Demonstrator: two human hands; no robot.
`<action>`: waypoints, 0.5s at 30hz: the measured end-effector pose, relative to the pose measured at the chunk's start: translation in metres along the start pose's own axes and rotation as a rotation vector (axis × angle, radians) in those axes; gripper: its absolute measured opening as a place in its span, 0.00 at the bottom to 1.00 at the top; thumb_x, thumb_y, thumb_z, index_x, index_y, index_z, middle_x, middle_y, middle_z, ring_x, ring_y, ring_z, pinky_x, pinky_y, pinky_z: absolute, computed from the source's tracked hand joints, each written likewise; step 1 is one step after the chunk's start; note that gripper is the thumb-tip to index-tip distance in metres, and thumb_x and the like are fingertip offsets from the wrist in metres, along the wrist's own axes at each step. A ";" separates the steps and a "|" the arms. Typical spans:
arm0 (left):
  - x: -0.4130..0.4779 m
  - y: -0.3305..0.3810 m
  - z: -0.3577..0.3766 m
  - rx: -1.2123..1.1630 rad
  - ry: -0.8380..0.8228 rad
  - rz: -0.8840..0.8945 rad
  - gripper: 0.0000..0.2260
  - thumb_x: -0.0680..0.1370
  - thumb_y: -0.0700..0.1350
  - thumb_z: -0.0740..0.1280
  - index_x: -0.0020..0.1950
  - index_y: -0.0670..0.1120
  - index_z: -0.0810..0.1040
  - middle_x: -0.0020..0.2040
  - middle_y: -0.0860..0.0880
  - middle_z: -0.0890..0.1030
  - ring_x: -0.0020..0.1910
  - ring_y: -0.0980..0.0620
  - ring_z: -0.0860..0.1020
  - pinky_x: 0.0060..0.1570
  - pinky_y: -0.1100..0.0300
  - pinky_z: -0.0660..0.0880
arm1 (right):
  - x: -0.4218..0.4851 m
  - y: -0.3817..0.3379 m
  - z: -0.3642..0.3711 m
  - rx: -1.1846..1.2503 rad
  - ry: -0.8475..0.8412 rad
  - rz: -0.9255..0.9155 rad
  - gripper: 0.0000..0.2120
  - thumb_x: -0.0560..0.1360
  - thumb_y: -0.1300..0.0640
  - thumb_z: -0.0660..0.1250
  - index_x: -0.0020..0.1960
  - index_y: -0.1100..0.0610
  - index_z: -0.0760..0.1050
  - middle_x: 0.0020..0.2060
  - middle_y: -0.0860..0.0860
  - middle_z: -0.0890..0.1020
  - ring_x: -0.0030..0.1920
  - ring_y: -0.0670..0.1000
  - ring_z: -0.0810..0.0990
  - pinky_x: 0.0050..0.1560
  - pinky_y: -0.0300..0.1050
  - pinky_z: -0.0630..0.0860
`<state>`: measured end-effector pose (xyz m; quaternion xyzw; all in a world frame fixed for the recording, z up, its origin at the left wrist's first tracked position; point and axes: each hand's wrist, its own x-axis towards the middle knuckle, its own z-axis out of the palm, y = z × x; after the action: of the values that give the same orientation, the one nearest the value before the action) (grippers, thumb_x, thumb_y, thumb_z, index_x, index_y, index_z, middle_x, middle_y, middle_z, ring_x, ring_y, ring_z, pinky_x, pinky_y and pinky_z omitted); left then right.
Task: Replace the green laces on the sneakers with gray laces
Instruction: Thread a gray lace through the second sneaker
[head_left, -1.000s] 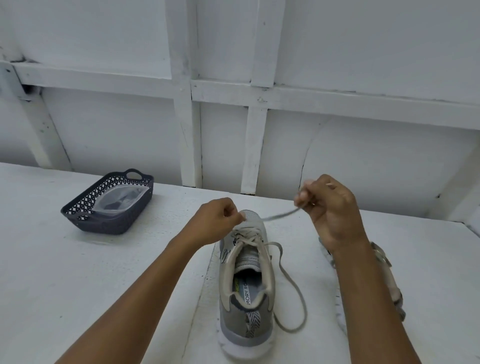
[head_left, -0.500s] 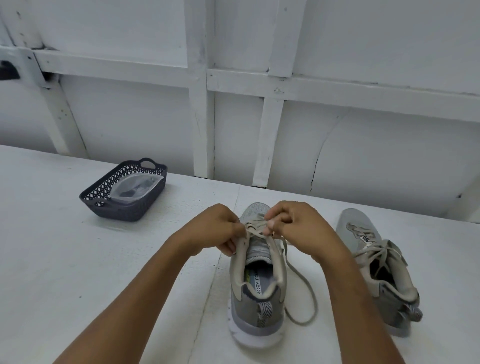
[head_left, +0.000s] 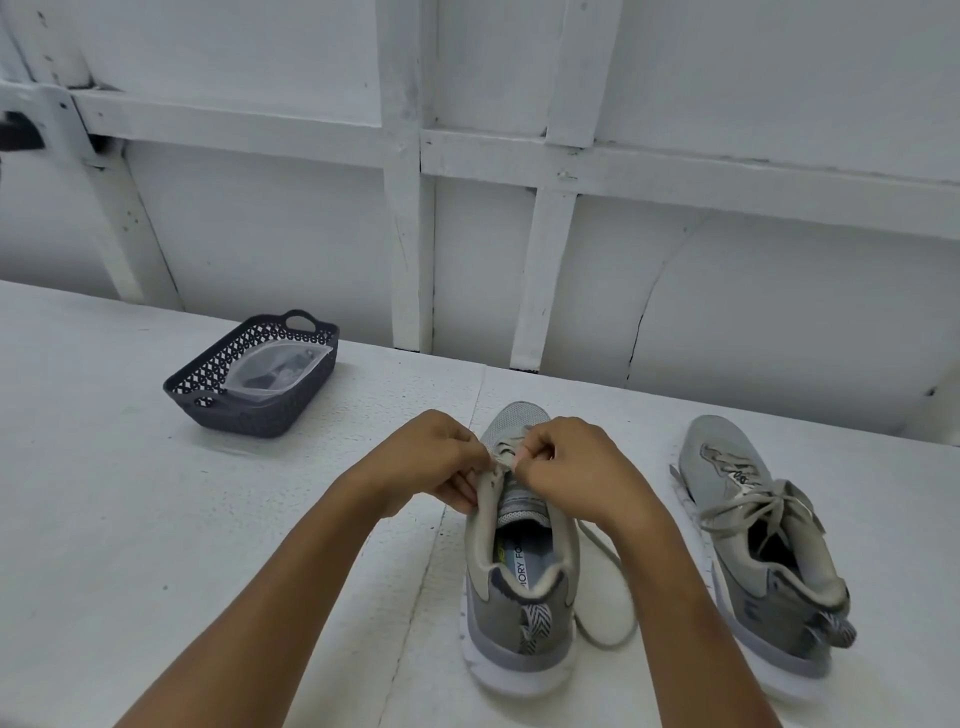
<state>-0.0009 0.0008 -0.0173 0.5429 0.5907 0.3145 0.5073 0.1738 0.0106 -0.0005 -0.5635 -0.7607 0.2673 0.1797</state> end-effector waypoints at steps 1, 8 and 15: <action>0.000 0.000 0.000 0.000 -0.002 0.000 0.10 0.77 0.35 0.67 0.37 0.39 0.82 0.33 0.41 0.81 0.32 0.47 0.81 0.35 0.57 0.80 | 0.000 0.000 -0.002 -0.002 -0.005 0.000 0.06 0.72 0.61 0.65 0.42 0.59 0.81 0.33 0.47 0.78 0.35 0.46 0.73 0.33 0.38 0.68; 0.001 0.001 0.000 0.015 -0.007 0.003 0.10 0.78 0.36 0.67 0.37 0.39 0.82 0.36 0.39 0.82 0.34 0.45 0.82 0.37 0.56 0.82 | 0.002 -0.002 -0.002 -0.094 -0.051 -0.034 0.09 0.72 0.61 0.63 0.45 0.64 0.78 0.44 0.60 0.82 0.40 0.52 0.76 0.39 0.47 0.73; 0.001 -0.002 -0.002 0.000 -0.016 0.014 0.09 0.78 0.35 0.68 0.37 0.38 0.83 0.38 0.36 0.83 0.37 0.42 0.83 0.41 0.53 0.83 | 0.000 -0.003 0.002 -0.113 -0.020 -0.039 0.09 0.71 0.60 0.63 0.45 0.65 0.80 0.43 0.59 0.83 0.46 0.58 0.80 0.44 0.51 0.78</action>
<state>-0.0034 0.0018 -0.0187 0.5496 0.5827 0.3138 0.5098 0.1698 0.0096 -0.0003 -0.5550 -0.7873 0.2259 0.1451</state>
